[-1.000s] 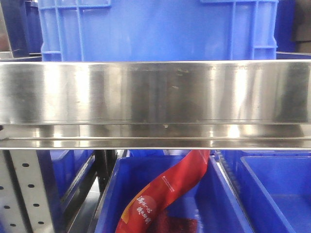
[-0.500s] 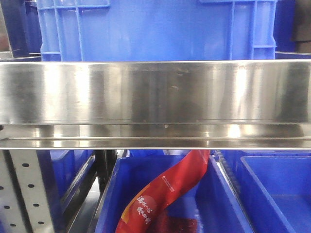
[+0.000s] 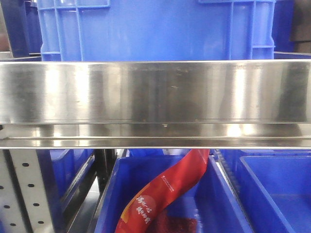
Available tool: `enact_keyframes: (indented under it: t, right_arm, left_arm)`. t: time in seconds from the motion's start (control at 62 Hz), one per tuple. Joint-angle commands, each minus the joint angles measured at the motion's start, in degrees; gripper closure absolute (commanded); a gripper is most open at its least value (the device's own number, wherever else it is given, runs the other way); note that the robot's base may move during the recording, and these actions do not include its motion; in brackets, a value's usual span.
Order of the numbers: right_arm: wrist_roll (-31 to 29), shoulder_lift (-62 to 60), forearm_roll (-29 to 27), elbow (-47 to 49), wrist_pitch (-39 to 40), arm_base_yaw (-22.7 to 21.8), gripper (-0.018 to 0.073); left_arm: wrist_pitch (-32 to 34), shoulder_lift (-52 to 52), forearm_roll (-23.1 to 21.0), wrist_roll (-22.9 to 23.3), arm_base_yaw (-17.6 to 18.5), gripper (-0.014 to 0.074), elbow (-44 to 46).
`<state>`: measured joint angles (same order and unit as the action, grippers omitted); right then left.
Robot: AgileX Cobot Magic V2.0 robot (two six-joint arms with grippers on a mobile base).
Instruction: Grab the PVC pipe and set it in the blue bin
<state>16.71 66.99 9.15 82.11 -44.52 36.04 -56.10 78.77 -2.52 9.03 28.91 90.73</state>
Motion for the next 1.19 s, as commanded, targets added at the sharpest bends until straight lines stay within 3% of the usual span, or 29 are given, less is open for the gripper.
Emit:
enact_keyframes:
  t: [0.0,0.145,0.322,0.532,0.661,0.838,1.177]
  right_arm:
    - [-0.4,-3.8,0.7,0.2,-1.7,-0.3,0.0728]
    - [-0.4,-9.0,4.2,-0.7,-1.3,-0.3,0.0728]
    - [-0.4,-15.1,7.6,-8.8,2.8,-0.3,0.0728]
    - [-0.4,-23.5,7.4,-27.1,15.1,-0.3,0.0728]
    - [-0.4,-26.9,7.4,-36.1,15.8,-0.3,0.0728]
    - [-0.4,-27.6,7.2,-40.3,16.5,-0.3,0.0728]
    - [-0.4,-27.6,7.2,-40.3,31.7,-0.3,0.0728]
  left_arm:
    - [-1.5,-3.1,-0.4,0.0,-0.2,0.0707,0.3]
    - [-1.4,-7.6,0.2,0.0,-0.2,0.0707,0.3]
    - [2.9,-13.1,5.8,0.0,-0.2,0.0707,-5.4]
    - [18.6,-22.1,5.9,0.0,-0.2,0.0707,-25.5]
    - [29.4,-27.9,7.5,0.0,-0.2,0.0707,-39.6]
    - [36.4,-33.1,6.9,0.4,-0.2,0.0707,-51.4]
    - [41.6,-35.8,6.7,0.4,-0.2,0.0707,-53.4]
